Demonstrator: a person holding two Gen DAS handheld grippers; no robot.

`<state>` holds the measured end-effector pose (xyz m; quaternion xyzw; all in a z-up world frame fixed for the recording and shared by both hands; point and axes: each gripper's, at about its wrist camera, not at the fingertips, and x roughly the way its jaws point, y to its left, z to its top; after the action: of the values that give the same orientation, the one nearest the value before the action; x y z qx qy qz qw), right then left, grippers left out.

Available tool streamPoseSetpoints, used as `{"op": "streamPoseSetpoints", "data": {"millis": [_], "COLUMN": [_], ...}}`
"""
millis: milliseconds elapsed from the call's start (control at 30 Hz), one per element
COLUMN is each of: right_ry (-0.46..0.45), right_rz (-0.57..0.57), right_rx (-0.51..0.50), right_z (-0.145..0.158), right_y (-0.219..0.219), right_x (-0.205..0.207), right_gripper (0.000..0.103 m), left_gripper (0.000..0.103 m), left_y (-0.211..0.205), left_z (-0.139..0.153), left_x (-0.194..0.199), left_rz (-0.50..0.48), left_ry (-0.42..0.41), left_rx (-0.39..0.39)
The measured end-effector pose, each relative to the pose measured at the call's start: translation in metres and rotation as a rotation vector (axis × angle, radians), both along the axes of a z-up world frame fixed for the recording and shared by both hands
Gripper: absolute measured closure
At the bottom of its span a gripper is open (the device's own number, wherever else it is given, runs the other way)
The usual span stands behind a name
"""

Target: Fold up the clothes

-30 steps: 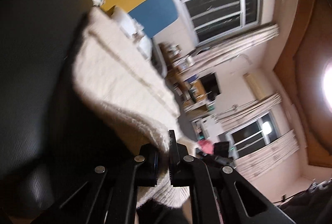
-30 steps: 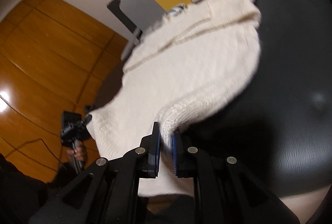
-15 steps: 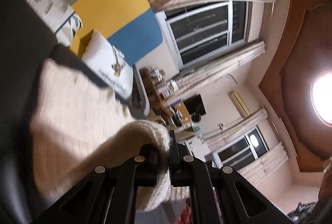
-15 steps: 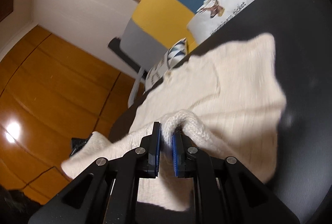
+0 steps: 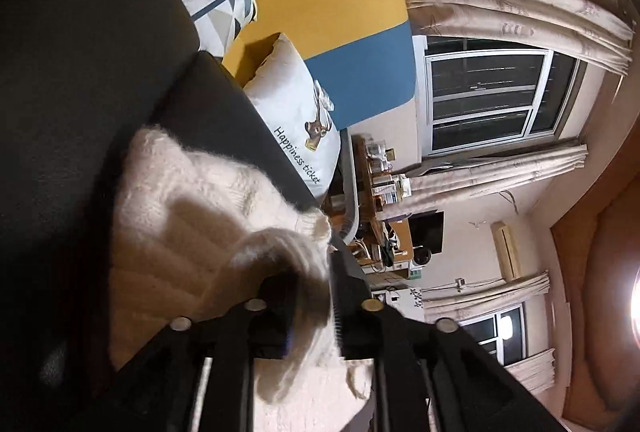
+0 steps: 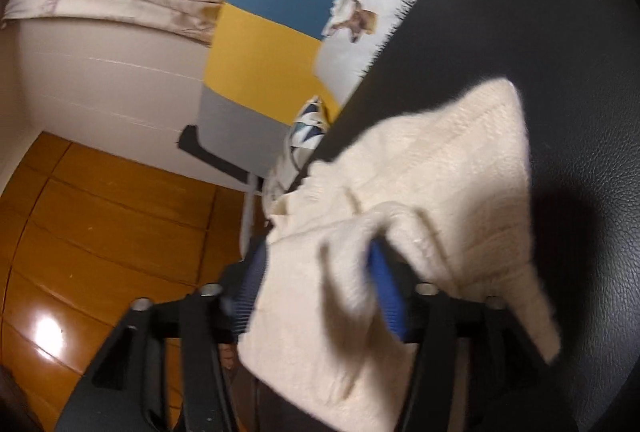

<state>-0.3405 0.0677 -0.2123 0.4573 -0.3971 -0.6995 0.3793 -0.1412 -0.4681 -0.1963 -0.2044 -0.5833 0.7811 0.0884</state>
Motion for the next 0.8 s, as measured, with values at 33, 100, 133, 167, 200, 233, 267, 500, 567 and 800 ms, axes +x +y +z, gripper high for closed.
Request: {"op": "streamPoseSetpoints", "data": {"millis": [33, 100, 133, 167, 200, 233, 267, 500, 567, 800], "right_ry": [0.010, 0.032, 0.048, 0.064, 0.080, 0.096, 0.113, 0.223, 0.245, 0.243], "right_rz": [0.020, 0.061, 0.089, 0.115, 0.141, 0.166, 0.196, 0.367, 0.381, 0.450], "right_rx": [-0.006, -0.017, -0.005, 0.017, 0.034, 0.051, 0.076, 0.410, 0.433, 0.416], "right_z": [0.004, 0.011, 0.016, 0.020, 0.021, 0.023, 0.024, 0.009, 0.001, 0.000], "right_y": [0.000, -0.001, -0.002, -0.003, -0.005, -0.007, -0.012, -0.066, -0.074, -0.070], "right_x": [0.004, 0.012, 0.018, 0.026, 0.034, 0.042, 0.049, 0.068, 0.068, 0.088], "right_gripper": [0.033, 0.027, 0.025, 0.025, 0.024, 0.024, 0.022, 0.020, 0.017, 0.017], "left_gripper": [0.086, 0.085, 0.085, 0.085, 0.085, 0.085, 0.085, 0.088, 0.092, 0.095], "left_y": [-0.001, -0.003, -0.004, -0.005, -0.006, -0.007, -0.008, 0.009, 0.016, 0.029], "left_z": [-0.002, -0.007, -0.010, -0.012, -0.015, -0.017, -0.020, -0.039, -0.039, -0.042], "left_x": [0.001, 0.003, 0.004, 0.006, 0.007, 0.008, 0.009, 0.010, 0.011, 0.041], "left_rz": [0.007, 0.021, 0.029, 0.036, 0.043, 0.050, 0.056, 0.061, 0.045, -0.018], "left_ry": [0.001, 0.004, 0.005, 0.007, 0.008, 0.009, 0.006, -0.125, -0.160, -0.225], "left_rx": [0.014, 0.043, 0.057, 0.071, 0.086, 0.100, 0.111, 0.027, -0.037, -0.069]}}
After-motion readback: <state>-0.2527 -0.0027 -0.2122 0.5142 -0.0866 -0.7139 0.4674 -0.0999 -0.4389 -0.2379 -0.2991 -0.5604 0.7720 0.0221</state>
